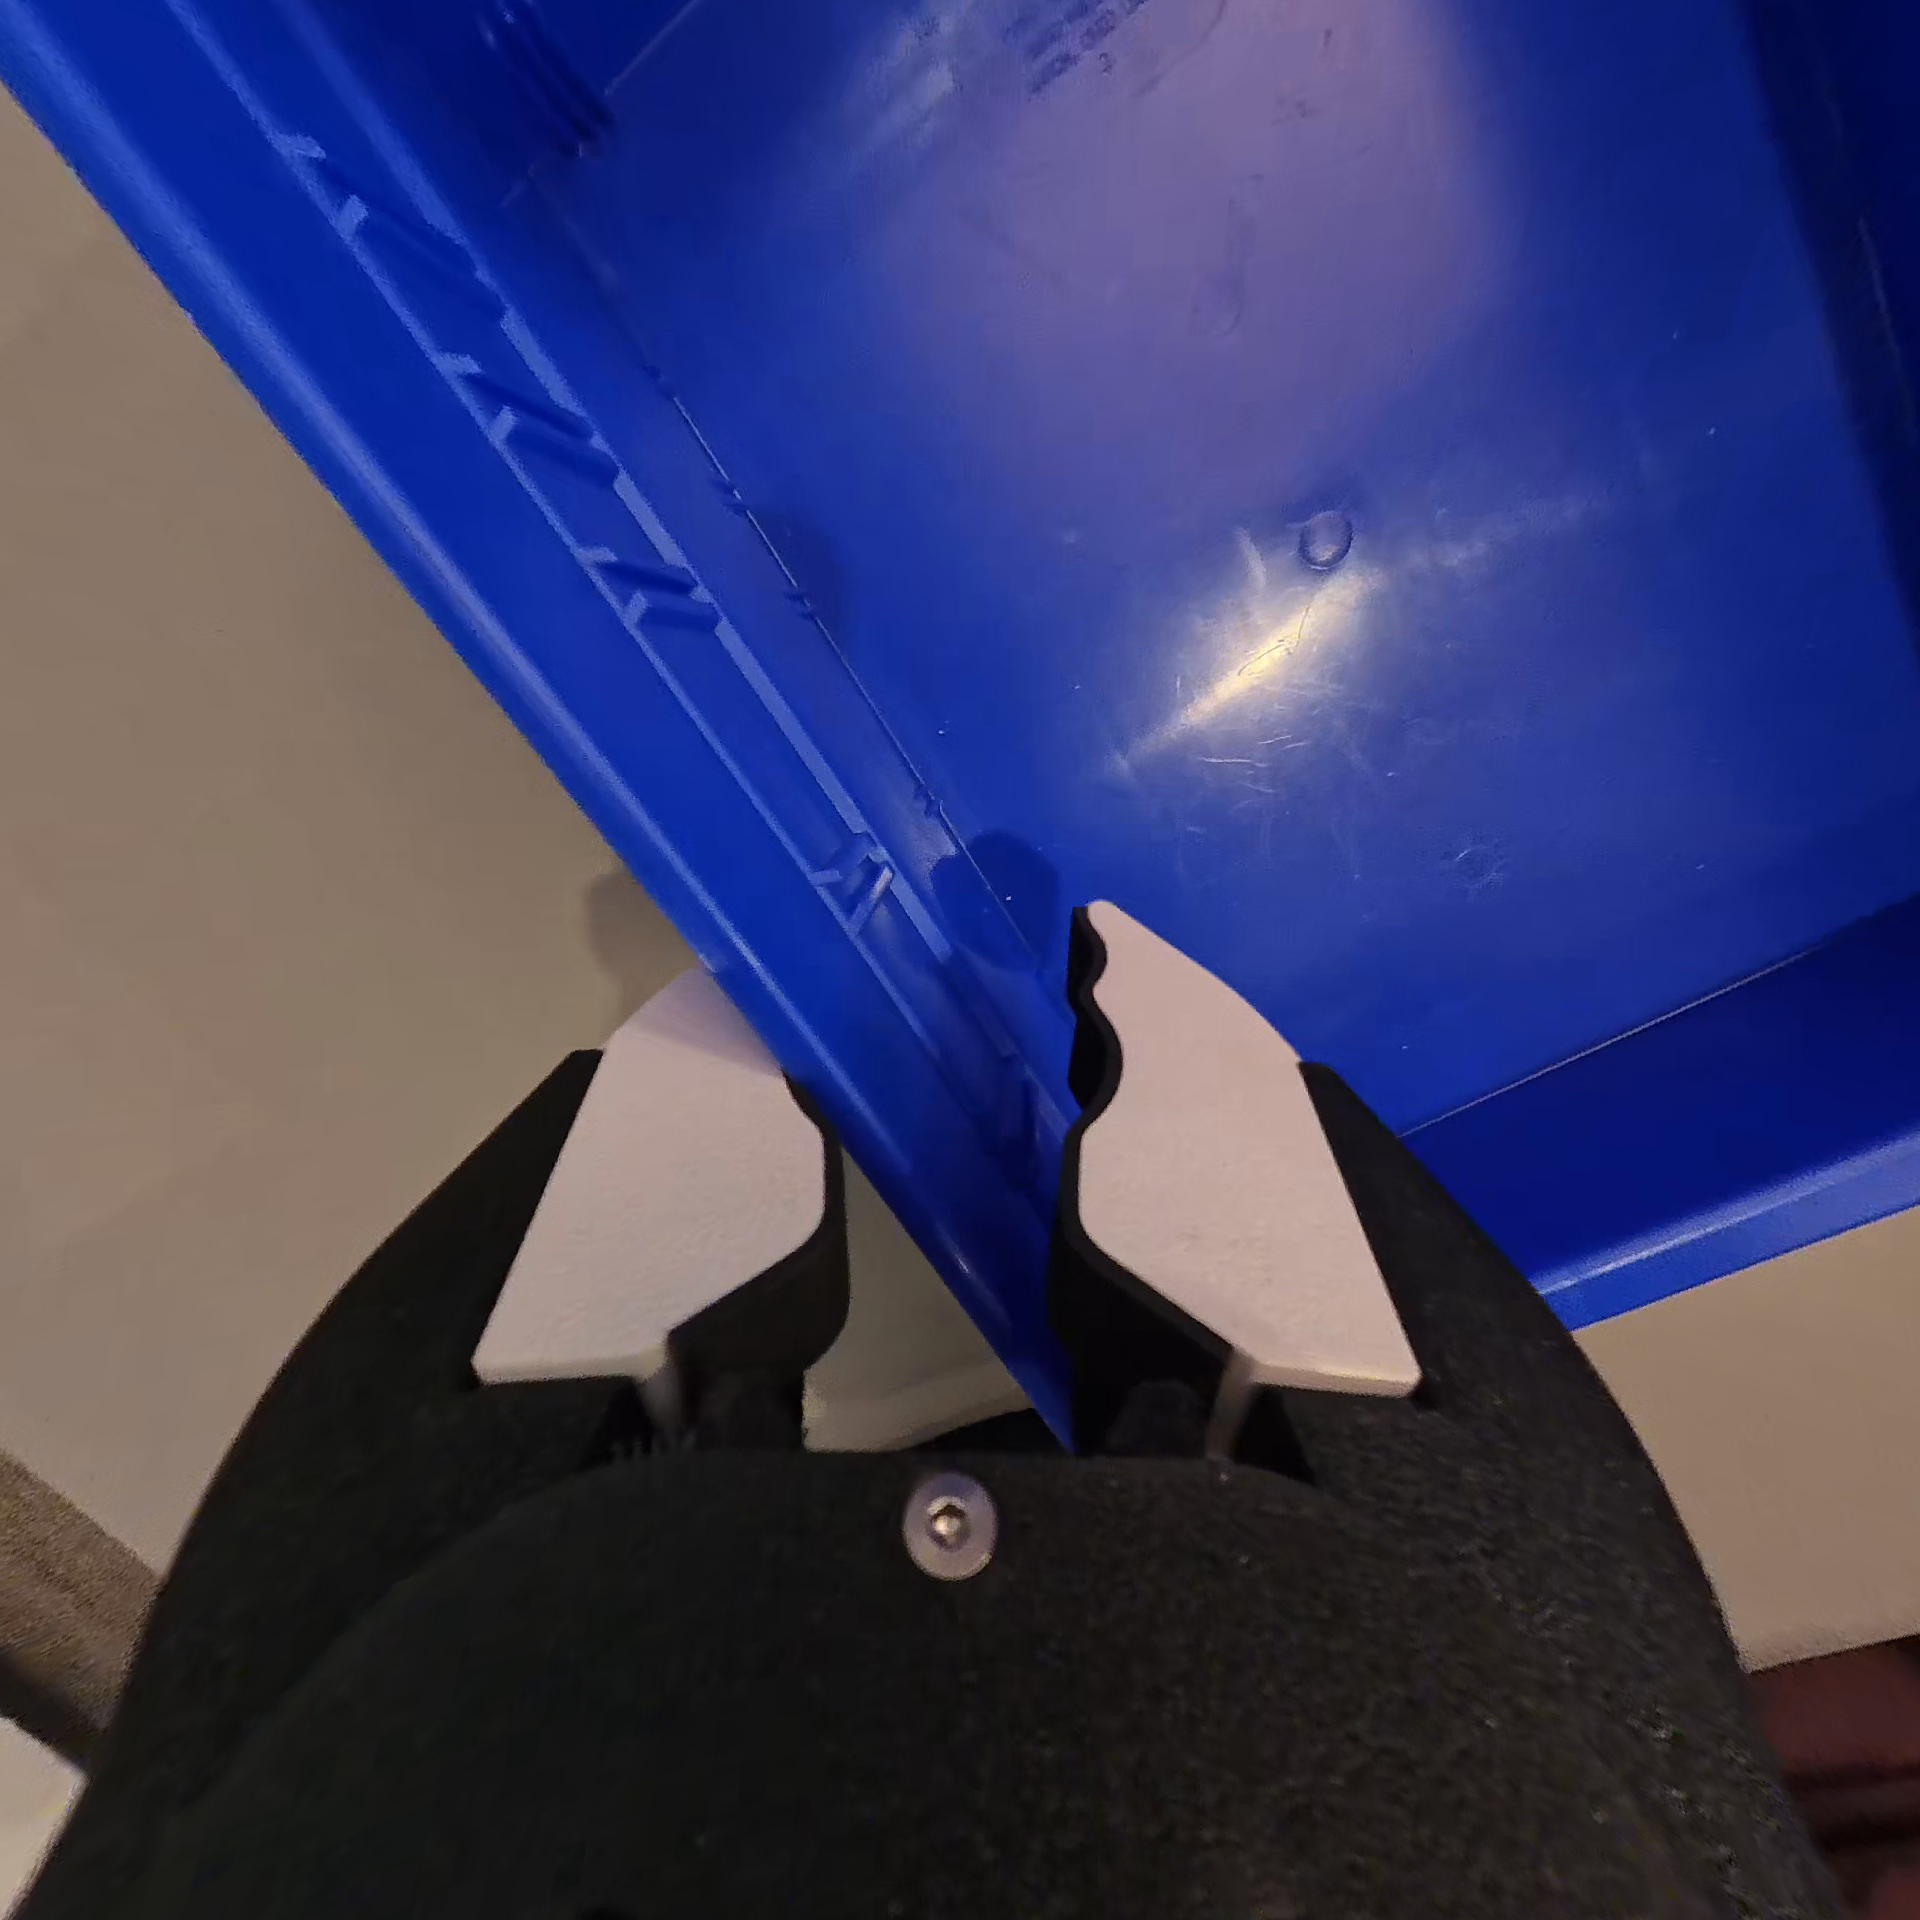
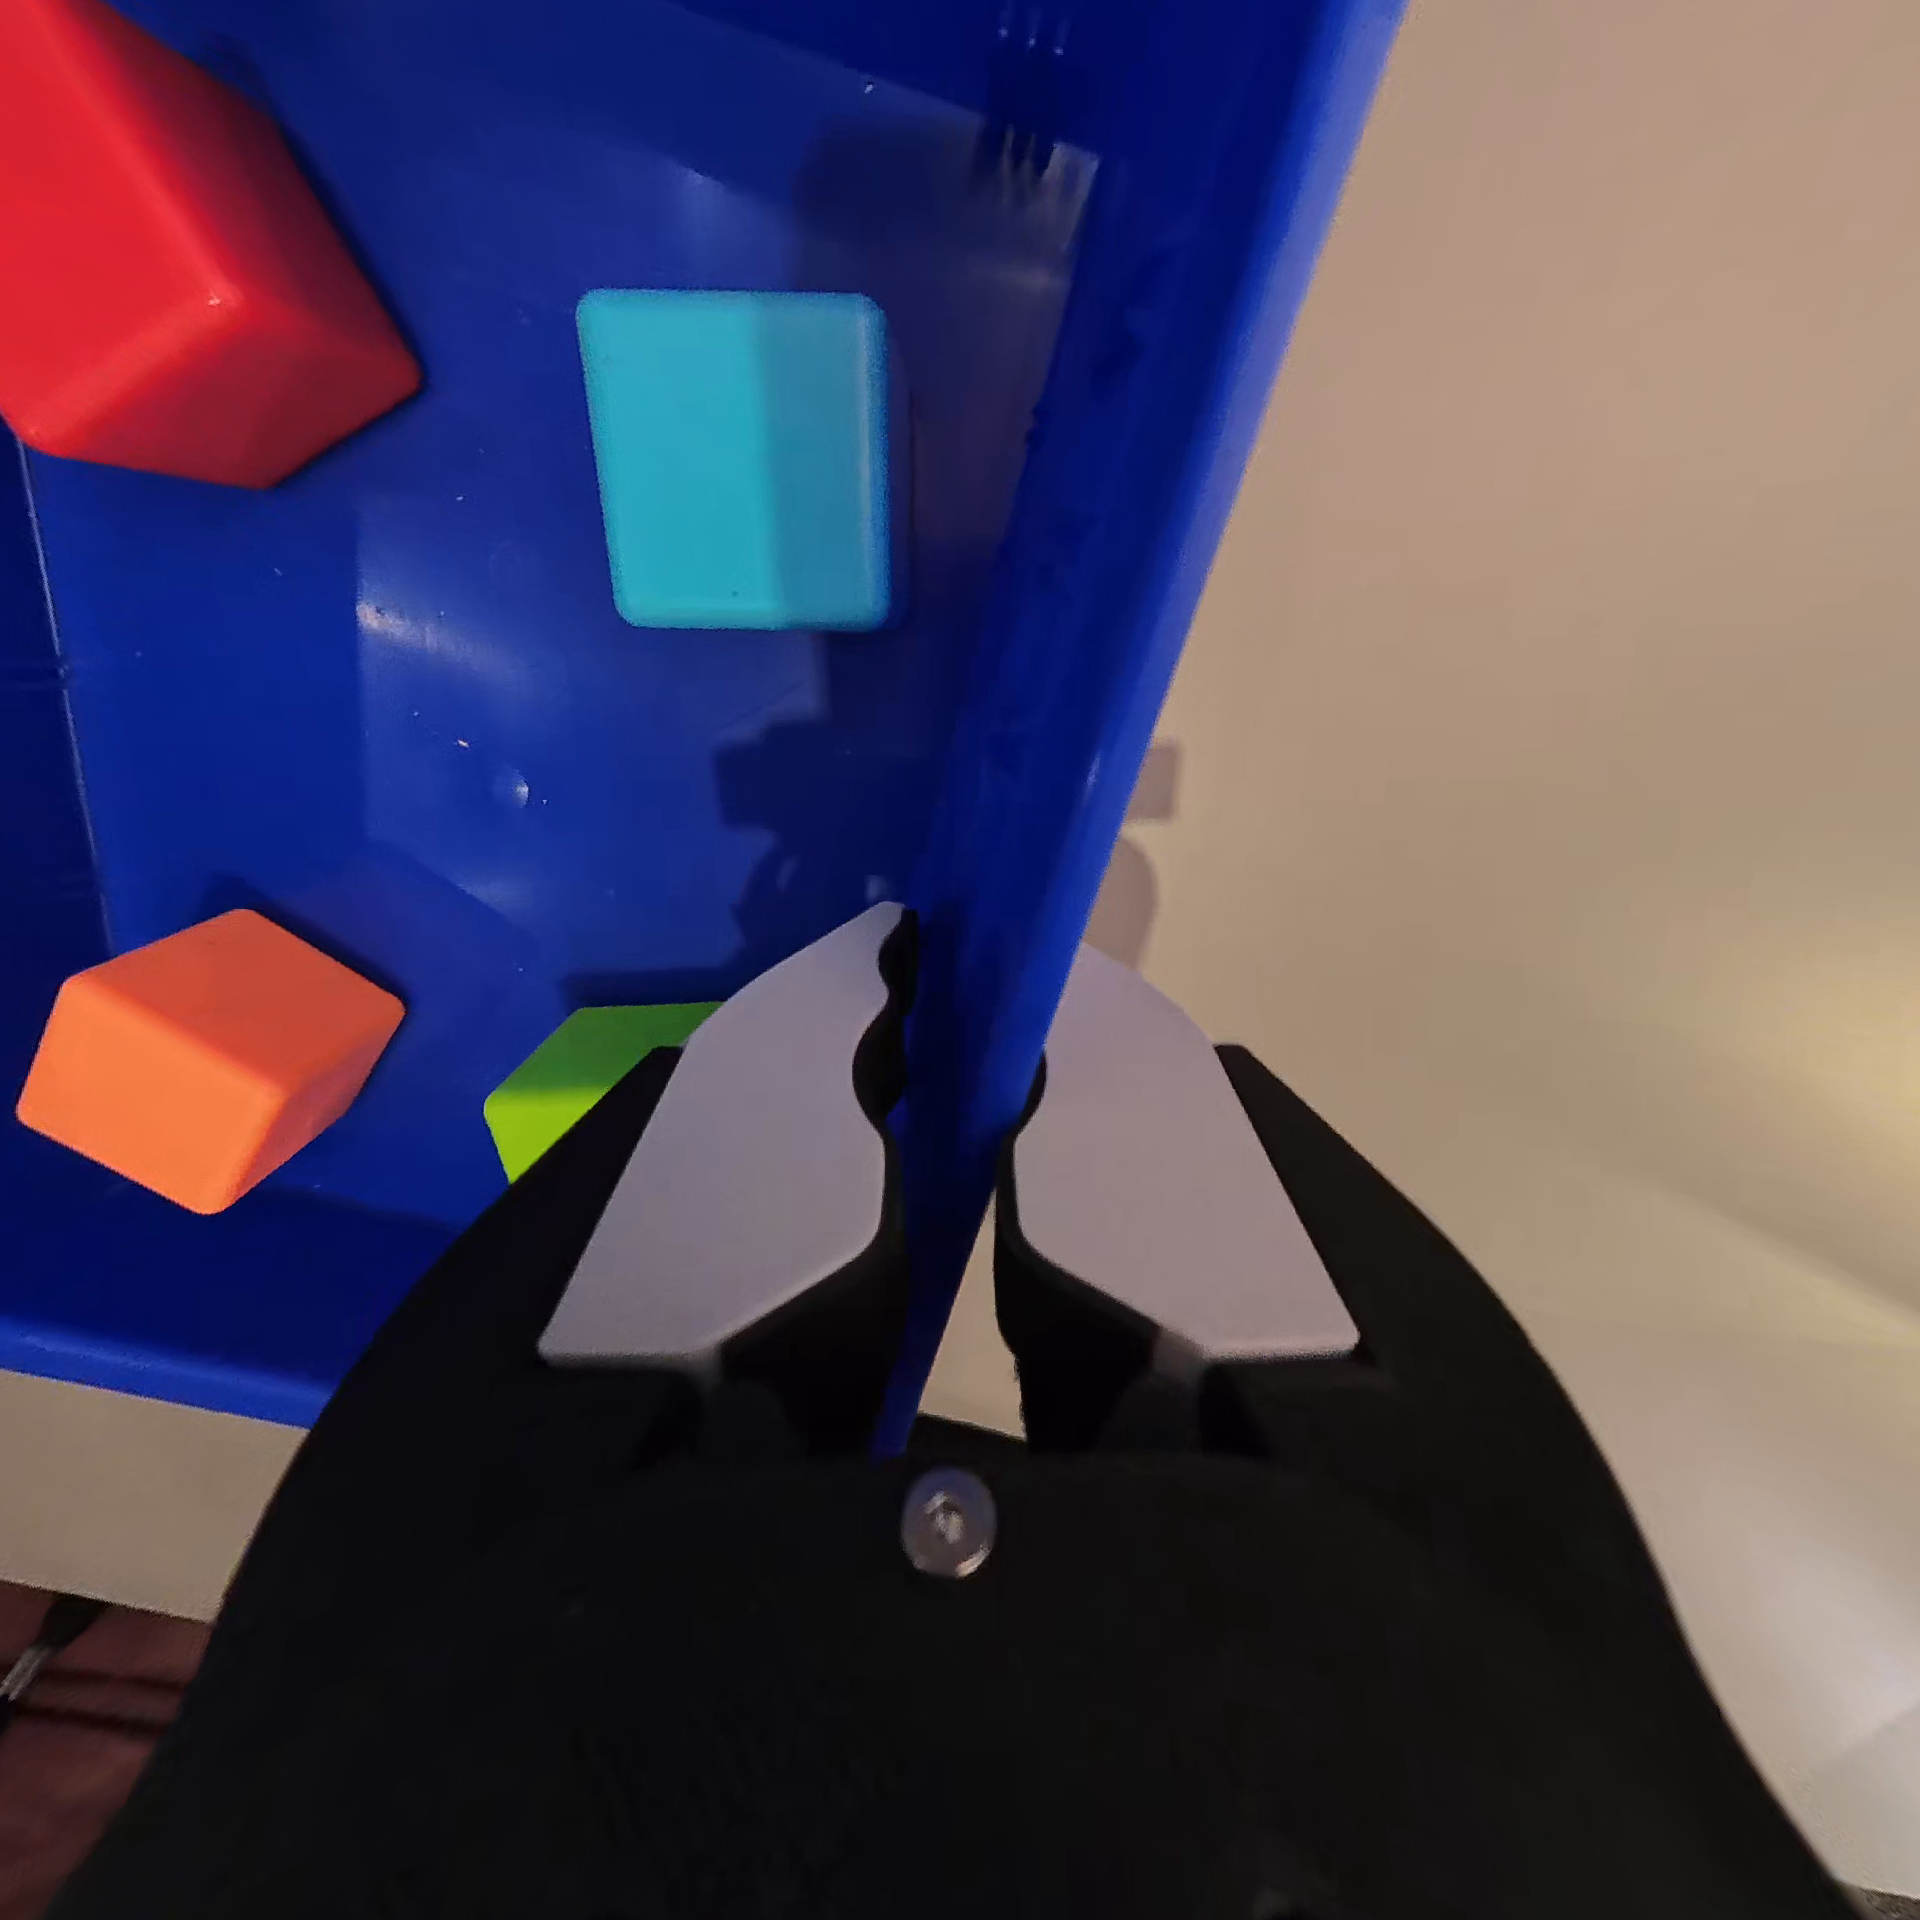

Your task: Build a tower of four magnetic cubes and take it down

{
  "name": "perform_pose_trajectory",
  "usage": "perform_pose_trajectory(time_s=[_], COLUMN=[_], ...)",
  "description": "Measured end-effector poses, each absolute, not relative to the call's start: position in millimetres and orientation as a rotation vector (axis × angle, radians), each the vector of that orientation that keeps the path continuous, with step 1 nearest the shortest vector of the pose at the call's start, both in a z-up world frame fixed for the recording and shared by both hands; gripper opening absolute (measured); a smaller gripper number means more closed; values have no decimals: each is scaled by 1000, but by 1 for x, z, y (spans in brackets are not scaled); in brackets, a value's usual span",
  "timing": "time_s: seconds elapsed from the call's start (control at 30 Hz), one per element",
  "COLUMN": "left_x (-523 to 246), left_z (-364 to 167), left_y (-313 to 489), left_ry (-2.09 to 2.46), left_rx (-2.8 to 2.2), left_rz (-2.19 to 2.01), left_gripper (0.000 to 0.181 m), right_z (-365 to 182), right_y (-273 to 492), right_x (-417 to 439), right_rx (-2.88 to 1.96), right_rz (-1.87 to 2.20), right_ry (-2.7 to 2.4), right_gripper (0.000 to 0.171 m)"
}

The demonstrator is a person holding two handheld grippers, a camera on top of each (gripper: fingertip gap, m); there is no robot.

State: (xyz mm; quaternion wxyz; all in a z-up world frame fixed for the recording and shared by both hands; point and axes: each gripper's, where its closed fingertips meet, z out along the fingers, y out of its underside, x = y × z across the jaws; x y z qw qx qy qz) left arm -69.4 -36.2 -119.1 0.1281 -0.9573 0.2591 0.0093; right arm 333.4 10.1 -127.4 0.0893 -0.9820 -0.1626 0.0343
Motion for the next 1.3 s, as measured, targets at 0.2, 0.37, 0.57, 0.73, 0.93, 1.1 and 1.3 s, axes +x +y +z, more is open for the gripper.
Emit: perform_pose_trajectory(time_s=[0.2,0.37,0.57,0.73,0.93,1.1,1.3], left_x=[-37,-11,5,-10,-77,-134,-203], left_z=[-118,-117,-104,-54,19,66,110], left_y=[-28,-18,-12,-18,-26,-43,-54], left_ry=[762,802,796,714,631,479,164], left_rx=[-2710,-2616,-2527,-2447,-2275,-2157,-1994], left_rz=[-131,-168,-381,-576,-320,-229,-167], left_gripper=[40,47,62,76,80,79,98], right_z=[-128,-133,-136,-136,-120,-68,19], right_y=[10,6,6,4,-9,-13,-1], right_x=[363,388,386,392,424,437,392], right_rx=[-3004,-3087,-3083,-3102,-3157,-3140,-3078], right_rz=[29,5,325,328,286,237,153], right_ry=[-343,-213,-118,-178,-151,-157,-262], right_gripper=[17,20,7,7,7,7,6])
